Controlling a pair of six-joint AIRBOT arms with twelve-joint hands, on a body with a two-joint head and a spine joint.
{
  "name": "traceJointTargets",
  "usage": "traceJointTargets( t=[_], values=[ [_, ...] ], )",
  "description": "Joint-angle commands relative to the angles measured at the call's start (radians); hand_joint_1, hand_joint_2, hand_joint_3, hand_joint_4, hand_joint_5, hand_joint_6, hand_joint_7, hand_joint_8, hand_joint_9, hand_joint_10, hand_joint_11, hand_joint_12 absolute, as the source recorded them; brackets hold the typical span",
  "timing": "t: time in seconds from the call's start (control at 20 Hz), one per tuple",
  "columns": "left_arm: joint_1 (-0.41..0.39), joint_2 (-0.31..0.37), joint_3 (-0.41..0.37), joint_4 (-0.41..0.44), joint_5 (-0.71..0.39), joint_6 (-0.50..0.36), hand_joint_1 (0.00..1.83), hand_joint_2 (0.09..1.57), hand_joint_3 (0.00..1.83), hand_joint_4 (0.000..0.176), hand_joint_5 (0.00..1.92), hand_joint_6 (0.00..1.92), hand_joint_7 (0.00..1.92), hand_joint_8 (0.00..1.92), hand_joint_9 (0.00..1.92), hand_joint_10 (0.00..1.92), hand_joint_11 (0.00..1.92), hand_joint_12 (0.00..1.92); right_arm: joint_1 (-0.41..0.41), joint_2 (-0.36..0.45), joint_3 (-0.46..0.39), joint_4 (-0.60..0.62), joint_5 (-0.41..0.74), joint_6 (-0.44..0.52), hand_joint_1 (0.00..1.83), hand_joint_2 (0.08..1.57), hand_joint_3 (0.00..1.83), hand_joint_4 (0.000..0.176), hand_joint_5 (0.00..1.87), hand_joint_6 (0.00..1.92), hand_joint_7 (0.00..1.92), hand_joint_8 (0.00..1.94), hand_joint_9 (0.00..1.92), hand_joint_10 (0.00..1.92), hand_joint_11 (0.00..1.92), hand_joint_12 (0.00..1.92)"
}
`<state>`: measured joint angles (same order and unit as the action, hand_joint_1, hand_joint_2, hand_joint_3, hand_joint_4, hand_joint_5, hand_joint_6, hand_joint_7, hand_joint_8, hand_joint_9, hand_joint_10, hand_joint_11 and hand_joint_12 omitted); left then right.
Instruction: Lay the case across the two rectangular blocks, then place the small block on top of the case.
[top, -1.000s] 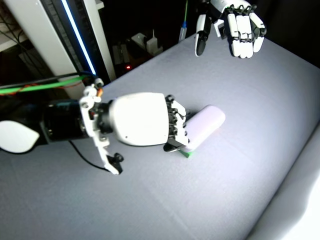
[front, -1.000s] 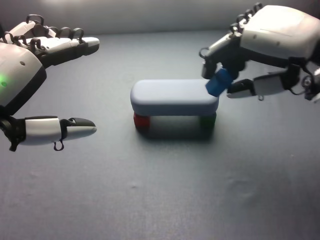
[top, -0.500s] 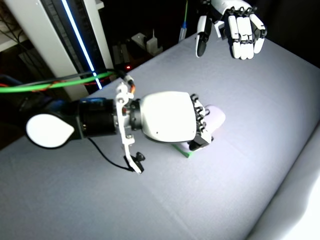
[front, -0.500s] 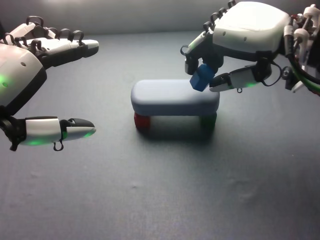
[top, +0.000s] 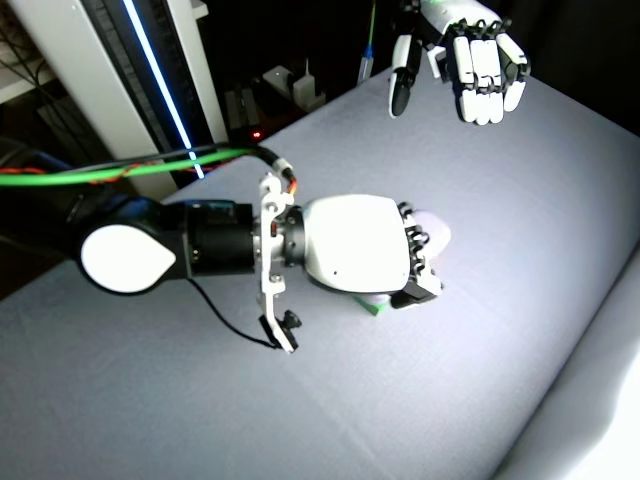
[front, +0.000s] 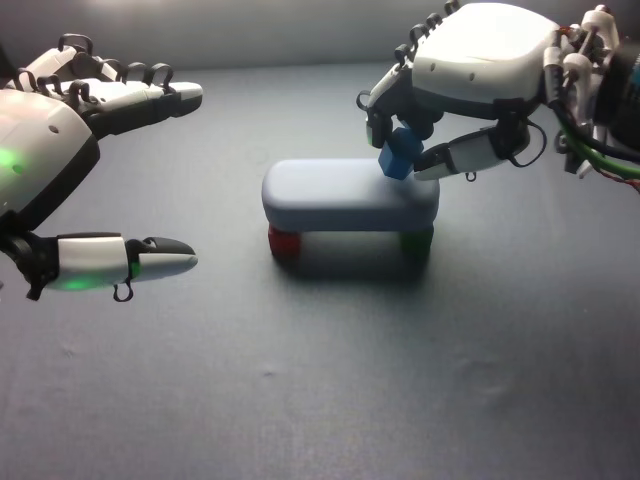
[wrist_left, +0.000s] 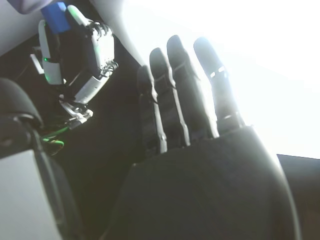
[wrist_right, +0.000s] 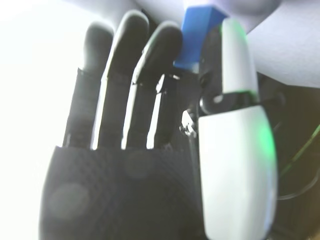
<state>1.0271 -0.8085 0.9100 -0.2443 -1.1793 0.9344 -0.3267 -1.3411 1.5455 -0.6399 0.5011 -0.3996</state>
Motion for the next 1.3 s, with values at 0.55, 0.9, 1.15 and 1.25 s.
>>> traceJointTargets(
  t=[0.55, 0.9, 1.15, 1.25],
  values=[
    [-0.014, -0.011, 0.009, 0.013, -0.117, -0.013, 0.85, 0.86, 0.0, 0.0, 0.48, 0.0, 0.53, 0.0, 0.5, 0.0, 0.04, 1.04, 0.018, -0.006, 0.002, 0.021, 0.062, -0.001, 1.24, 1.1, 0.0, 0.0, 1.08, 0.93, 0.94, 0.96, 0.82, 0.77, 0.52, 1.47],
    [-0.015, -0.011, 0.01, 0.013, -0.115, -0.017, 0.84, 0.86, 0.0, 0.0, 0.48, 0.0, 0.51, 0.0, 0.49, 0.0, 0.04, 1.01, 0.018, -0.006, 0.0, 0.015, 0.059, -0.001, 1.23, 1.1, 0.0, 0.0, 0.97, 0.93, 1.06, 0.95, 0.97, 0.99, 0.8, 1.48],
    [-0.015, -0.011, 0.01, 0.013, -0.115, -0.018, 0.82, 0.86, 0.0, 0.0, 0.48, 0.0, 0.51, 0.0, 0.49, 0.0, 0.05, 1.02, 0.018, -0.006, 0.0, 0.012, 0.056, -0.001, 1.33, 1.11, 0.0, 0.0, 0.75, 0.51, 0.98, 1.03, 0.9, 0.69, 0.66, 1.3],
    [-0.016, -0.012, 0.01, 0.013, -0.116, -0.018, 0.83, 0.85, 0.0, 0.0, 0.48, 0.0, 0.52, 0.01, 0.49, 0.01, 0.05, 1.02, 0.018, -0.006, 0.0, 0.008, 0.055, -0.001, 1.35, 1.1, 0.0, 0.0, 0.81, 0.09, 0.96, 1.04, 0.91, 0.51, 0.62, 1.24]
  ],
)
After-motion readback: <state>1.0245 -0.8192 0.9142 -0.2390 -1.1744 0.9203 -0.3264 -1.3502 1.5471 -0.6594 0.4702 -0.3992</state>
